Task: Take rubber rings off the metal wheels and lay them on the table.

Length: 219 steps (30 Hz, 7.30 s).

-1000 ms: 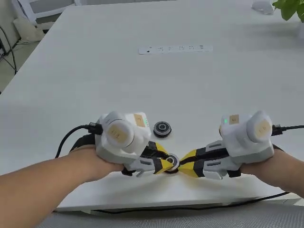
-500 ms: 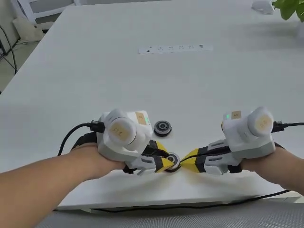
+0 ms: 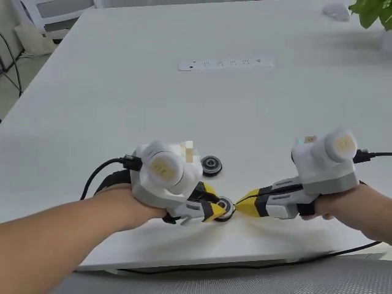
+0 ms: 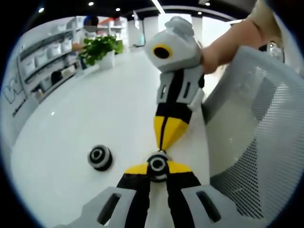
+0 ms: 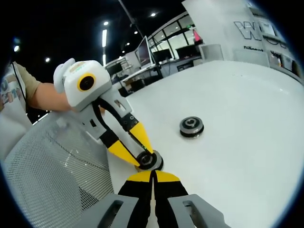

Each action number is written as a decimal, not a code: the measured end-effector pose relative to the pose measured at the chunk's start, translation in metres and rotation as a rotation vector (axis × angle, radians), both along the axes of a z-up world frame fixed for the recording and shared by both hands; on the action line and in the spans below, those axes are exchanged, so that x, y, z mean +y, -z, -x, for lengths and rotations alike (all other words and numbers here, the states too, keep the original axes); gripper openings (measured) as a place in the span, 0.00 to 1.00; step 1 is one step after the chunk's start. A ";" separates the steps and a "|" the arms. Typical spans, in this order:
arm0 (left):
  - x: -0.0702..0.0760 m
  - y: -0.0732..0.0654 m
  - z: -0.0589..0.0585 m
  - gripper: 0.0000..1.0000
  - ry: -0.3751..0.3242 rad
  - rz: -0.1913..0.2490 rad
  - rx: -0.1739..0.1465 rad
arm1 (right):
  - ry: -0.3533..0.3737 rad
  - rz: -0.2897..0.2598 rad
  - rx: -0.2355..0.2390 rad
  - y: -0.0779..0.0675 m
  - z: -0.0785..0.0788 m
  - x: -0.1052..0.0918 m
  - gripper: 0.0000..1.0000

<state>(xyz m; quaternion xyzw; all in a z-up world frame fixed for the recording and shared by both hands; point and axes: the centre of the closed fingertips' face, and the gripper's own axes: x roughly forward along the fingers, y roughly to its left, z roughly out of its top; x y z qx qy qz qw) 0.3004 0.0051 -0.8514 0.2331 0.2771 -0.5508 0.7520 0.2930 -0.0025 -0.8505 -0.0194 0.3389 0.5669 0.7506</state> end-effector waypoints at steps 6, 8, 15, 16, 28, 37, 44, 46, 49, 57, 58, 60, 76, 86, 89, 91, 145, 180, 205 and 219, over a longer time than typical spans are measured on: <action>0.000 0.000 0.000 0.12 0.001 -0.002 -0.002 | -0.015 0.026 0.009 0.003 -0.002 -0.003 0.00; 0.000 0.000 0.000 0.12 0.000 -0.004 -0.005 | -0.017 0.033 0.015 0.002 -0.002 -0.002 0.00; -0.001 0.000 -0.001 0.12 0.000 -0.023 -0.017 | -0.003 0.036 0.041 0.001 -0.002 -0.002 0.00; -0.001 0.000 -0.001 0.12 -0.001 -0.025 -0.018 | 0.009 0.024 0.055 0.000 -0.002 -0.002 0.00; -0.002 0.000 -0.003 0.11 -0.010 -0.031 -0.016 | 0.039 -0.035 0.071 -0.004 -0.003 0.001 0.00; -0.001 0.000 -0.003 0.11 -0.021 -0.033 -0.013 | 0.047 -0.063 0.080 -0.006 -0.002 0.003 0.00; -0.001 0.000 -0.002 0.11 -0.023 -0.036 -0.017 | 0.028 -0.065 0.071 -0.006 -0.002 0.005 0.00; -0.001 0.000 -0.002 0.11 -0.022 -0.036 -0.016 | 0.027 -0.067 0.070 -0.007 -0.001 0.005 0.00; -0.002 0.000 -0.001 0.11 -0.021 -0.035 -0.016 | 0.016 -0.071 0.065 -0.008 0.000 0.006 0.00; -0.002 0.000 0.000 0.11 -0.020 -0.033 -0.020 | -0.052 -0.089 0.039 -0.017 0.004 0.017 0.00; -0.002 0.000 0.000 0.11 -0.020 -0.032 -0.019 | -0.056 -0.084 0.029 -0.016 0.004 0.016 0.00; -0.002 0.000 -0.001 0.11 -0.022 -0.028 -0.016 | -0.058 -0.071 0.010 -0.014 0.001 0.013 0.00; -0.003 -0.002 -0.001 0.15 0.006 -0.007 -0.021 | -0.054 -0.058 -0.036 -0.014 0.002 0.009 0.00; -0.001 -0.015 0.006 0.25 0.029 0.028 -0.007 | -0.051 -0.081 -0.037 -0.018 -0.002 0.009 0.00; 0.000 -0.022 0.007 0.29 0.026 0.046 -0.006 | -0.051 -0.090 -0.033 -0.019 -0.003 0.009 0.00; 0.002 -0.028 0.007 0.33 0.019 0.064 -0.007 | -0.051 -0.098 -0.030 -0.021 -0.003 0.010 0.00; 0.111 -0.065 0.021 0.75 -0.200 0.189 0.001 | -0.161 -0.149 -0.010 -0.036 -0.005 0.071 0.00; 0.122 -0.053 0.028 0.75 -0.224 0.149 0.012 | -0.219 0.008 -0.110 -0.003 -0.004 0.073 0.10; 0.104 -0.059 0.019 0.75 -0.252 0.126 -0.002 | -0.199 -0.071 -0.212 -0.030 -0.010 0.027 0.37; 0.086 -0.058 0.012 0.73 -0.175 0.128 0.004 | -0.143 -0.064 -0.237 -0.028 -0.009 0.002 0.41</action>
